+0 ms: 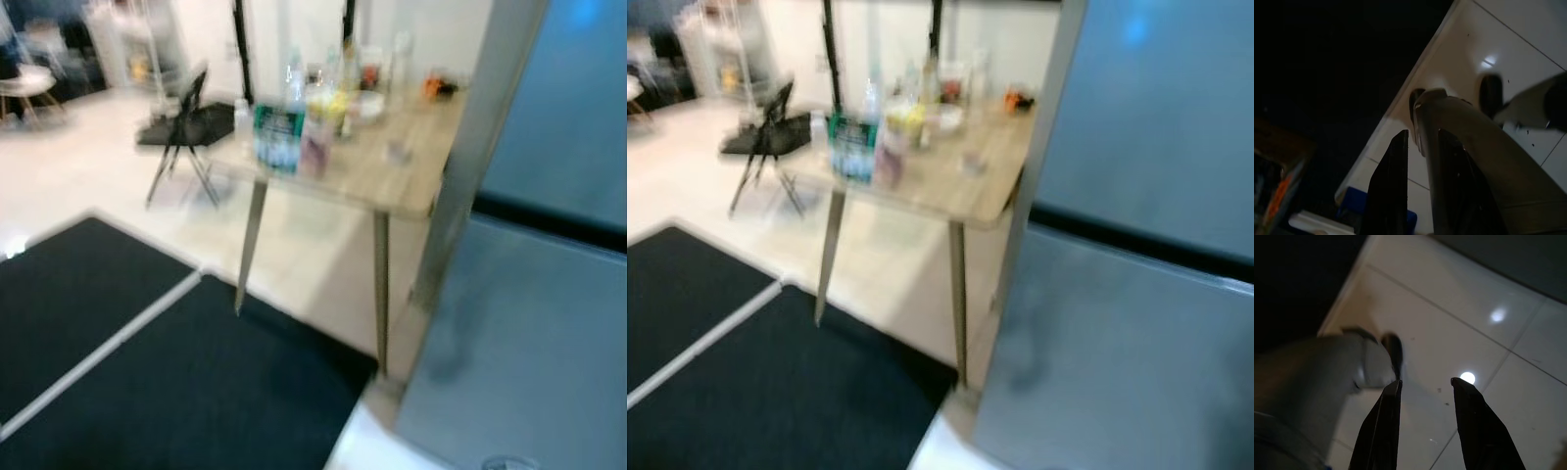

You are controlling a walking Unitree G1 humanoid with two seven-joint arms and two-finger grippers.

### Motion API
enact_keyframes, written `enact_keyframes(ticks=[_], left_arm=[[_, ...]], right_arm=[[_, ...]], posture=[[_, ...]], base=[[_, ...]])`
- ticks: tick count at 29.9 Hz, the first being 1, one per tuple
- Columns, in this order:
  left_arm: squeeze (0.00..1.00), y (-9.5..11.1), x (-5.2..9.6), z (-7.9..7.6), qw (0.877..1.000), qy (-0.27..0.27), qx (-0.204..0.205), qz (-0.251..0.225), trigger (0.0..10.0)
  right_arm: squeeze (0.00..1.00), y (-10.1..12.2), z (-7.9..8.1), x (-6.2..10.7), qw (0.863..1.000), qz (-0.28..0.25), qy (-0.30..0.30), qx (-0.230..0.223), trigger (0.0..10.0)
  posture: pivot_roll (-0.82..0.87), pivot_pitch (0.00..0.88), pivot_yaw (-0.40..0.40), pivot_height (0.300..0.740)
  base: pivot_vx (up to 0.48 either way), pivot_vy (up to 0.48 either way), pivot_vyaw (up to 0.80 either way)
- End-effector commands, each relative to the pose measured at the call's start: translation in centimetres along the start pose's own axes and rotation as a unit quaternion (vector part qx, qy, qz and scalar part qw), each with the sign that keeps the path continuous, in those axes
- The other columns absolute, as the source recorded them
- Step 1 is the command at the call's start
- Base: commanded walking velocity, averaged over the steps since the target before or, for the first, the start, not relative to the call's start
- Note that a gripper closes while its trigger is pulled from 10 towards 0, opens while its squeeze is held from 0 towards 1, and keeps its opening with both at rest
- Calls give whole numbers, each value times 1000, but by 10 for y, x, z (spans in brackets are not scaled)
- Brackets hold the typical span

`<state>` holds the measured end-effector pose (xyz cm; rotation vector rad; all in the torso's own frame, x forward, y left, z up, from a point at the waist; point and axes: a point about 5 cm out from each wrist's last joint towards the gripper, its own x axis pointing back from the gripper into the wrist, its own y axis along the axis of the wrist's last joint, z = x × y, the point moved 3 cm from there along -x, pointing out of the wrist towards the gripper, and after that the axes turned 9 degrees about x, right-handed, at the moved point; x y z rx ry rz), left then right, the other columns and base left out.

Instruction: Restocking fridge

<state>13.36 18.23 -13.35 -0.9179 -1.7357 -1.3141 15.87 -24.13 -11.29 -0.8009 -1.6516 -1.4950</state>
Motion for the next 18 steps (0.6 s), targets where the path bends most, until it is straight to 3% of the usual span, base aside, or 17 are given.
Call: enact_keyframes(ticks=[1, 4, 18], left_arm=[[0, -14, 2, 0, 1000, 0, 9, 23, 10000], [0, -14, 2, 0, 1000, -1, 12, 23, 10000], [0, -10, 1, 0, 1000, 0, 10, 12, 10000]], right_arm=[[0, 5, -2, 0, 1000, -8, 1, 2, 10000], [0, 5, -2, 0, 1000, -8, 2, 2, 10000], [0, 4, 4, 0, 999, -8, 29, 16, 10000]], posture=[[-78, 41, -7, 740], [-78, 41, -7, 740], [-81, 44, -8, 740]], base=[[-307, 0, 0], [-307, 0, 0], [0, 0, 754]])
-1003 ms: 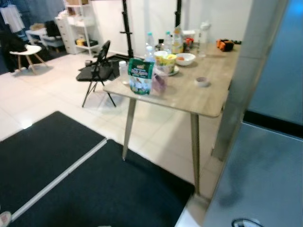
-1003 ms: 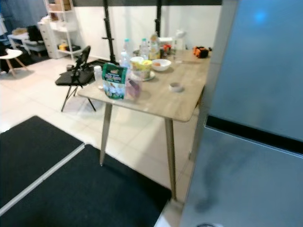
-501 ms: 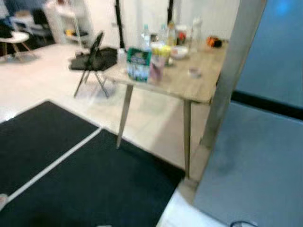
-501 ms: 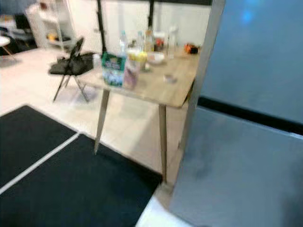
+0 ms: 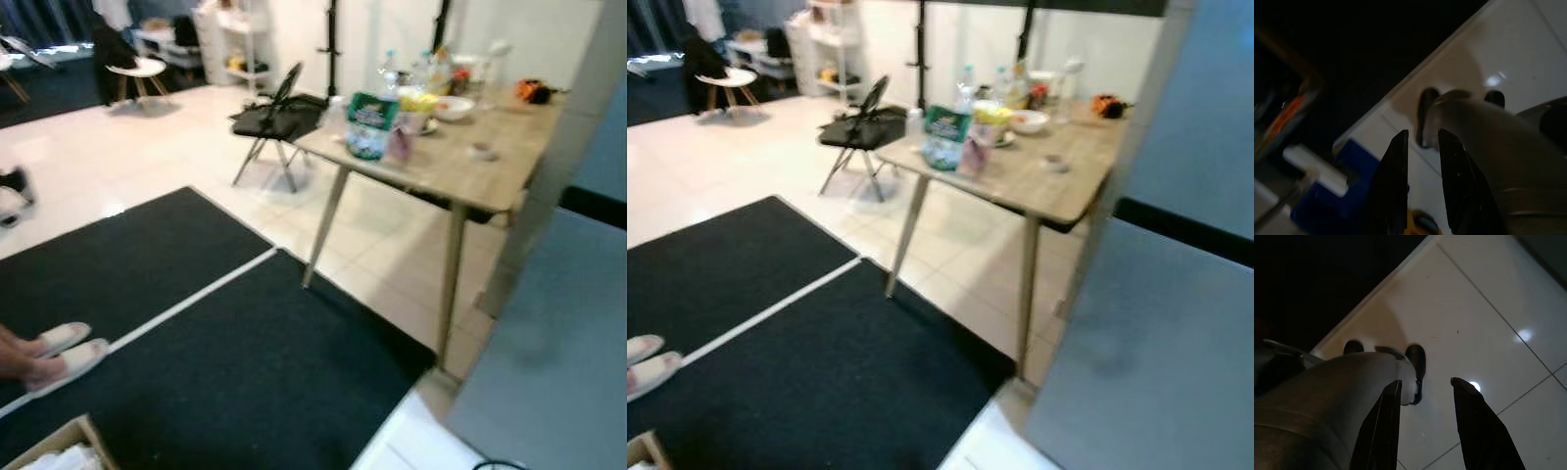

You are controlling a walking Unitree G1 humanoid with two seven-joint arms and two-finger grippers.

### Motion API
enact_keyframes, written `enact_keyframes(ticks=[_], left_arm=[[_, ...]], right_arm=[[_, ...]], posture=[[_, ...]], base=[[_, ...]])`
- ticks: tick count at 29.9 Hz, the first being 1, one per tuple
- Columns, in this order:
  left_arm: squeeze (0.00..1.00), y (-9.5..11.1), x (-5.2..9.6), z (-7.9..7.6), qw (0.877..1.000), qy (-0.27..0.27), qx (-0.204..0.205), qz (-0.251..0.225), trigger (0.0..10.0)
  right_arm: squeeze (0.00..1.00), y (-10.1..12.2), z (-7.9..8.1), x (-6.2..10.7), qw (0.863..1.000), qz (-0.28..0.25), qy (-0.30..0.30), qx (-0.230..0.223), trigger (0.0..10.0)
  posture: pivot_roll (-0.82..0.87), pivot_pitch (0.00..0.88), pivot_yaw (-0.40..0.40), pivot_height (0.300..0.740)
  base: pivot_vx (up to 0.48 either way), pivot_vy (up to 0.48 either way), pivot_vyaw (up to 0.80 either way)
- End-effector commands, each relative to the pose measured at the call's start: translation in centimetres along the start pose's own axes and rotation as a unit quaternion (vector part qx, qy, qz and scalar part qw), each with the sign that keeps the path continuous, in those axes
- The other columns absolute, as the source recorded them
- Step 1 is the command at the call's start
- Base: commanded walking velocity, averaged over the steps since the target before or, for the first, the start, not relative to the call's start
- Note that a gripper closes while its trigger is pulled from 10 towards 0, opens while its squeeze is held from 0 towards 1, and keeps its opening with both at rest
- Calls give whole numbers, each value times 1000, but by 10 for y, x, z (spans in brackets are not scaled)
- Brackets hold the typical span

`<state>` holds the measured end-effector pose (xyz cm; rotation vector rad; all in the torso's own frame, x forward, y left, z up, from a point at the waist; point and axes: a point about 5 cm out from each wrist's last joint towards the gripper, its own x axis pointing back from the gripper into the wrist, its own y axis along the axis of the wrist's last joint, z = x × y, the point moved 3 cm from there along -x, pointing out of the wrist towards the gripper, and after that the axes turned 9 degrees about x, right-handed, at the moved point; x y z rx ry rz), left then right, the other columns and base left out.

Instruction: Restocking fridge

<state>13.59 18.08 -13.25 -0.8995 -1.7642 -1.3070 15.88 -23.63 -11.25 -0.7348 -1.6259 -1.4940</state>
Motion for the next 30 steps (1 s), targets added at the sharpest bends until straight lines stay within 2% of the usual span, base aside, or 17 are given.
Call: enact_keyframes(ticks=[1, 16, 19, 28, 30], left_arm=[[0, -12, 2, 2, 1000, 5, 0, 22, 10000], [0, -10, 2, 4, 1000, 10, 3, 17, 10000], [0, -8, 2, 4, 1000, 9, 3, 14, 10000], [0, -9, 2, 4, 1000, 3, -8, 16, 10000], [0, -9, 2, 4, 1000, 2, -10, 18, 10000]], right_arm=[[0, 3, -1, 0, 1000, -4, 1, 7, 10000], [0, 3, -3, 0, 1000, -4, -6, 11, 10000], [0, 2, -8, 1, 1000, 3, -27, 12, 10000], [0, 1, -8, 1, 1000, 4, -27, 11, 10000], [0, 1, -7, 1, 1000, 4, -27, 11, 10000]], posture=[[-81, 44, -8, 740], [-80, 40, -10, 740], [-80, 39, -10, 740], [-80, 39, -10, 740], [-80, 39, -10, 740]], base=[[0, 0, 756], [0, 0, 755], [0, 0, 0], [0, 0, 0], [394, 0, 0]])
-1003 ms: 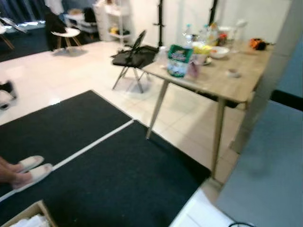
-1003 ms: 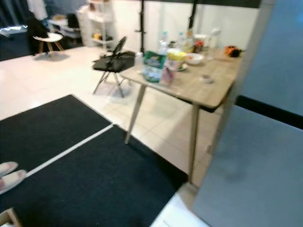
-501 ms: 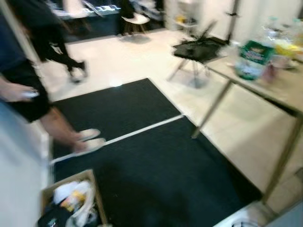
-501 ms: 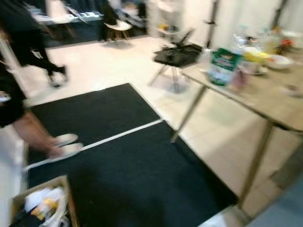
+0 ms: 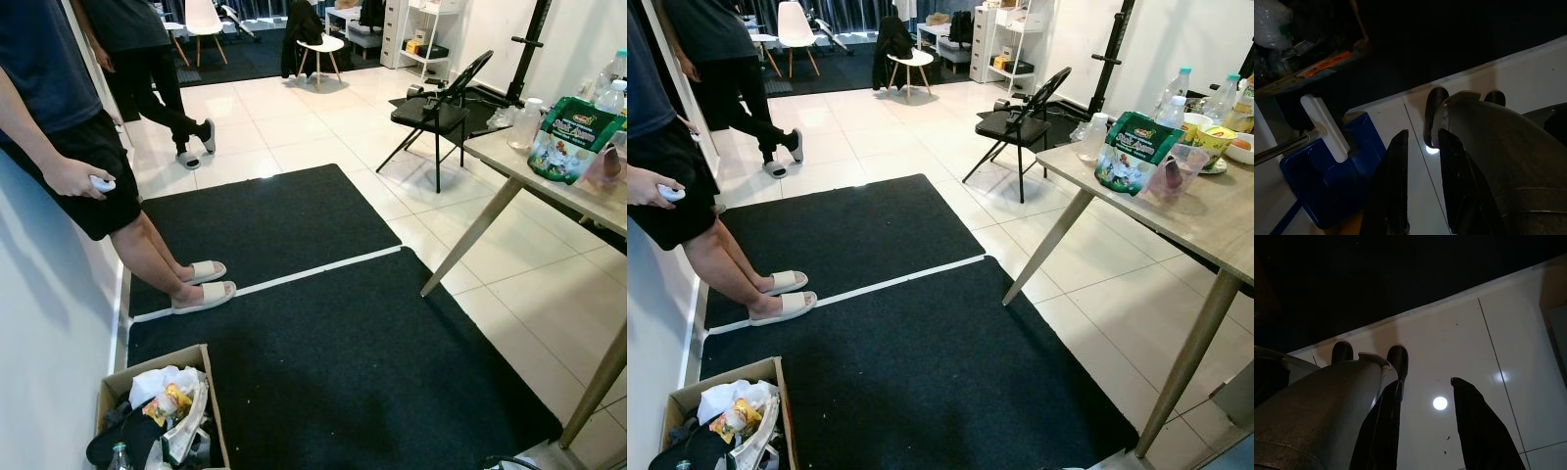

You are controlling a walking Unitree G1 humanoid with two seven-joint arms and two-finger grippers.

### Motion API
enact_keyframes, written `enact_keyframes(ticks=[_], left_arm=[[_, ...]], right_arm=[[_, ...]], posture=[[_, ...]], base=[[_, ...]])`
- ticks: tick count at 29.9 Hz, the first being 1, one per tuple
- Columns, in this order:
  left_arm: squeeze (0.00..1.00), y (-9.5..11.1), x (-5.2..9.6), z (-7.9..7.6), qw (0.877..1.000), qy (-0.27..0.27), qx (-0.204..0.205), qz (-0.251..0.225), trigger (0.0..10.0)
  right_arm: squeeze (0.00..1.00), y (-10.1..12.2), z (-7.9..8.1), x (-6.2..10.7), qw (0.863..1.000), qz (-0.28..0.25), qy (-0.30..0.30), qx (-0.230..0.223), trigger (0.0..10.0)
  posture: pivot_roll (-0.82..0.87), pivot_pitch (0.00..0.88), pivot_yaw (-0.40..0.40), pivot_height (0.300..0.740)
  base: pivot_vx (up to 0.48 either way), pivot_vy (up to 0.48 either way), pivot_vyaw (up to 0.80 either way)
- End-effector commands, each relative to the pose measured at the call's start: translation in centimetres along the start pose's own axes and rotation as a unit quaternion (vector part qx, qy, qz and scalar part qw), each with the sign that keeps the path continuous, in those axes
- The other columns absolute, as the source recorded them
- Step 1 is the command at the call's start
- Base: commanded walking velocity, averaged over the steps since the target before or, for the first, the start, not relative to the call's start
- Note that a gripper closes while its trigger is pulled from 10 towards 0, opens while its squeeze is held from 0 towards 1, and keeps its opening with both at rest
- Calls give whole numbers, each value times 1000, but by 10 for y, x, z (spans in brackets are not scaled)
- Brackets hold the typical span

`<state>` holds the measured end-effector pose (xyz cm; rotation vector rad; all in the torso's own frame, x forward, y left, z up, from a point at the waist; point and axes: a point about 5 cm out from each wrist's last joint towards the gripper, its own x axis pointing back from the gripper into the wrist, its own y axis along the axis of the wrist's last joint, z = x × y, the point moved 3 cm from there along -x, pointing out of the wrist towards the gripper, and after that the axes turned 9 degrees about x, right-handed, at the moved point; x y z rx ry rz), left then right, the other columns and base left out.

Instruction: Restocking fridge

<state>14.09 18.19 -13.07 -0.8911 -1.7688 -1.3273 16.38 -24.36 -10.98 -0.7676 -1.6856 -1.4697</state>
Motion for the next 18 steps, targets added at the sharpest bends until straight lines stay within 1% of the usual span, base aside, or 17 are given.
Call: enact_keyframes(ticks=[1, 9, 18], left_arm=[[0, -15, 3, 4, 1000, 2, -6, 26, 10000], [0, -15, 3, 4, 1000, -1, -6, 26, 10000], [0, -16, 3, 3, 1000, -2, -6, 27, 10000]], right_arm=[[0, -5, 1, 1, 1000, 8, 2, 1, 10000], [0, -7, 3, 1, 1000, 9, 4, -3, 10000], [0, -8, 3, 1, 1000, 10, 4, -3, 10000]], posture=[[-80, 39, -10, 740], [-83, 41, -9, 740], [-86, 43, -8, 740]], base=[[394, 0, 0], [376, 0, 0], [269, 0, 0]])
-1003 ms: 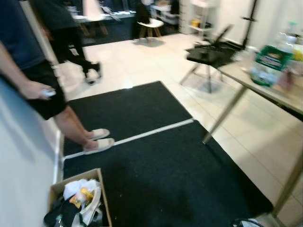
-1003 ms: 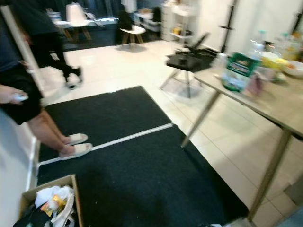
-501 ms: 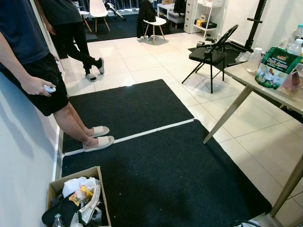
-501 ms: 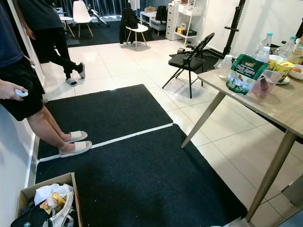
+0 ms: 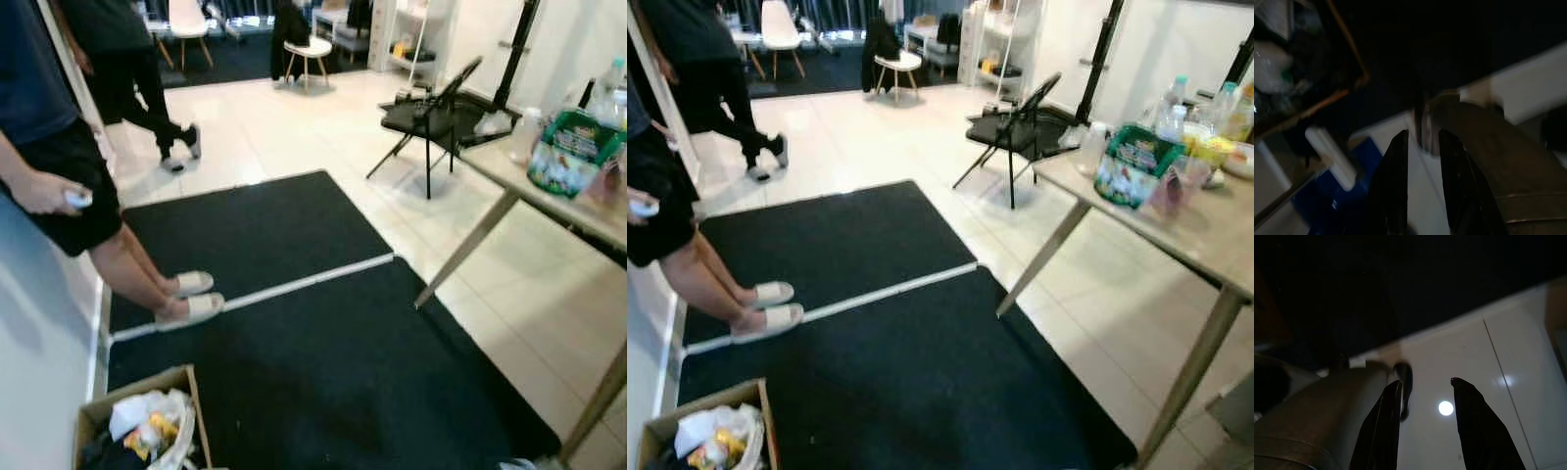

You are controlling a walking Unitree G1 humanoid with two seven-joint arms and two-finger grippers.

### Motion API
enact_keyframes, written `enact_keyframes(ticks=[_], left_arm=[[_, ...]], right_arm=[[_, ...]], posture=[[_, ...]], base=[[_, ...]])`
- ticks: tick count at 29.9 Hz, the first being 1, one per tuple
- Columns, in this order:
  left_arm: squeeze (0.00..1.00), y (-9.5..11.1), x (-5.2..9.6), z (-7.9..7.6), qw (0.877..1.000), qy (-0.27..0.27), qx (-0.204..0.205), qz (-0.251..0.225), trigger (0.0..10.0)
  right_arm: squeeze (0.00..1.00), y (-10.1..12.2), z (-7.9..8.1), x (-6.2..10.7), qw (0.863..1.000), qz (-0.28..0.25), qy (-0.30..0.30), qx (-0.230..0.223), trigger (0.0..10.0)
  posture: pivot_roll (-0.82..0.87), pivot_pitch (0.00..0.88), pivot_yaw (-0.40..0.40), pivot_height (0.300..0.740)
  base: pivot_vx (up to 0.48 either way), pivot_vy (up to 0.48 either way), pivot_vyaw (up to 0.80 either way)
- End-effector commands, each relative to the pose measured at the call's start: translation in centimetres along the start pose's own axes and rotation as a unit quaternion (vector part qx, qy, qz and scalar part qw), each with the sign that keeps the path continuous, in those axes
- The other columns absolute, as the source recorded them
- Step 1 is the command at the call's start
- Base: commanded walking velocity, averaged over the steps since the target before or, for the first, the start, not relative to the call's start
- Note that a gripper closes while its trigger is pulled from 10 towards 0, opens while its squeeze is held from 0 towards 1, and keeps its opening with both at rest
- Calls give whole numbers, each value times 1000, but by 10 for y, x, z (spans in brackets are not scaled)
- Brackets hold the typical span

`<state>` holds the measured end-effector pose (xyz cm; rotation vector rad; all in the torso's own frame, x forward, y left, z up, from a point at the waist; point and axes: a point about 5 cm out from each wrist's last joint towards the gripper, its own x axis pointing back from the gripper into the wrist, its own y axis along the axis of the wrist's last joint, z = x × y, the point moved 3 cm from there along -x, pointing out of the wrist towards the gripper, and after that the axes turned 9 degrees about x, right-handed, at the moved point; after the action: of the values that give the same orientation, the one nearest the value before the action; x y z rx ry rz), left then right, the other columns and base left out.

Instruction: Restocking fridge

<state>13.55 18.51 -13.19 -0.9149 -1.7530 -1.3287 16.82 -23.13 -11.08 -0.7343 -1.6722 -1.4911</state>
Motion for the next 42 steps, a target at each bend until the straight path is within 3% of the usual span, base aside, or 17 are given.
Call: enact_keyframes(ticks=[1, 29, 42], left_arm=[[0, -12, 1, -1, 1000, 0, 1, 18, 10000], [0, -11, 1, -4, 1000, -5, 3, 17, 10000], [0, -12, 1, -4, 1000, -5, 3, 18, 10000]], right_arm=[[0, -13, -8, 5, 1000, 19, -10, -1, 10000], [0, -16, -9, 5, 999, 33, -17, -3, 10000], [0, -17, -9, 5, 999, 39, -16, -8, 10000]], posture=[[-86, 43, -8, 740], [-84, 42, -10, 740], [-87, 39, -12, 740]], base=[[255, 0, 0], [289, 0, 0], [390, 0, -800]])
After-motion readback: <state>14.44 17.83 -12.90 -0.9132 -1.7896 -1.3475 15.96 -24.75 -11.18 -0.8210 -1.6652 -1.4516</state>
